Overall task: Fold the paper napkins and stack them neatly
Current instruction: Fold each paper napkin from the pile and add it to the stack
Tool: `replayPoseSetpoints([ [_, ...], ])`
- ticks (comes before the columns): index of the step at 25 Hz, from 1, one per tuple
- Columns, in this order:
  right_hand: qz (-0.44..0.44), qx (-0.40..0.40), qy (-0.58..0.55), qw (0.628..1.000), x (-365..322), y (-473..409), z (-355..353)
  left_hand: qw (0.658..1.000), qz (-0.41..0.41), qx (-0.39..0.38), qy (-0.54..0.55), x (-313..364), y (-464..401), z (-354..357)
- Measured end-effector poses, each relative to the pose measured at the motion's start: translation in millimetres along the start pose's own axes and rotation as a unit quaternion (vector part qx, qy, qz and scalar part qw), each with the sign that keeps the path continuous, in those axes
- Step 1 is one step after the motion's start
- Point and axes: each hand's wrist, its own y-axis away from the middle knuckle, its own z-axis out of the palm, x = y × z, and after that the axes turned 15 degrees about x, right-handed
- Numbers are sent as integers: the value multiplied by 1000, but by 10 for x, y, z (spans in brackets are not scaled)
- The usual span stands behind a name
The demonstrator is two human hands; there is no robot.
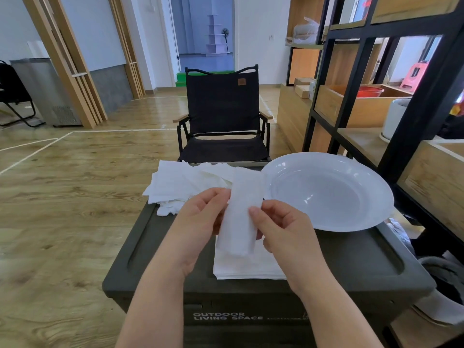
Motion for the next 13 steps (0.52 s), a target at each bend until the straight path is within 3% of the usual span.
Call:
replayPoseSetpoints([
  [4,61,43,-28,997,52,-16,19,998,23,11,-50,-37,-4,70],
  [8,107,26,-104,988,18,-11,28,995,51,69,-58,-46,1,131],
  [13,57,28,-66,996,46,14,79,976,145,56,-151,-94,13,215],
])
